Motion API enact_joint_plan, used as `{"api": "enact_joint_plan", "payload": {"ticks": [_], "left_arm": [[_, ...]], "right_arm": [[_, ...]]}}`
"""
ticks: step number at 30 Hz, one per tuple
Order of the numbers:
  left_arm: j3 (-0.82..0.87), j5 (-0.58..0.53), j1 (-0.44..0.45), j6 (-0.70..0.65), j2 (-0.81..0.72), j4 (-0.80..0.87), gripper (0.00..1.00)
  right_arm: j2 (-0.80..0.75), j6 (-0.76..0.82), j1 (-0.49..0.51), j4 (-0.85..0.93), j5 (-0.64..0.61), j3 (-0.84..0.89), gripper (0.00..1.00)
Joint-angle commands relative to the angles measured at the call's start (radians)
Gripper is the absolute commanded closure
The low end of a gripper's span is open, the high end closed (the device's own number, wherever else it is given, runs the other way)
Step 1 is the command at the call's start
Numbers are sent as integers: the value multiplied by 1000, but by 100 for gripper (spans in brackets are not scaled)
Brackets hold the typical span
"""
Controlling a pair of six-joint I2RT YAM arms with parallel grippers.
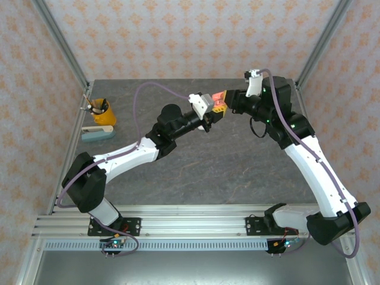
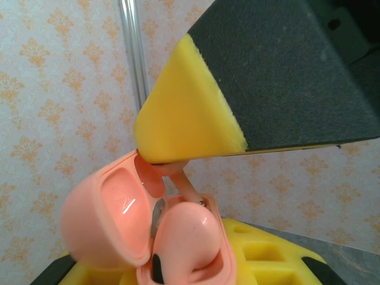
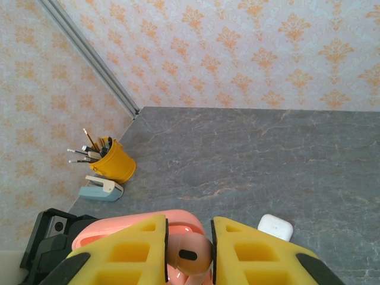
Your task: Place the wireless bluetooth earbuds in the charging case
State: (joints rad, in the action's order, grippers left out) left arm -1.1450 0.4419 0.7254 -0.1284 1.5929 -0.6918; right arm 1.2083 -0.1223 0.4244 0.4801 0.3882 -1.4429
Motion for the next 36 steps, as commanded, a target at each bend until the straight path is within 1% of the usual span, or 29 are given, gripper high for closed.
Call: {"api": "enact_joint_plan", "payload": {"ticks": [1, 7, 24, 36], "left_arm": [[-34, 21, 11, 12, -9, -24, 100], [-34, 21, 16, 13, -9, -25, 100], [-39, 2, 19, 15, -19, -34, 100], [-40, -31, 19, 22, -18, -63, 100]], "right_arm": [[-33, 29, -4, -42, -45, 18, 78], [-52, 35, -4, -67, -46, 33, 78], [-66, 91, 24, -66, -34, 83, 80], [-148, 158, 57, -119, 15, 203, 80]]}}
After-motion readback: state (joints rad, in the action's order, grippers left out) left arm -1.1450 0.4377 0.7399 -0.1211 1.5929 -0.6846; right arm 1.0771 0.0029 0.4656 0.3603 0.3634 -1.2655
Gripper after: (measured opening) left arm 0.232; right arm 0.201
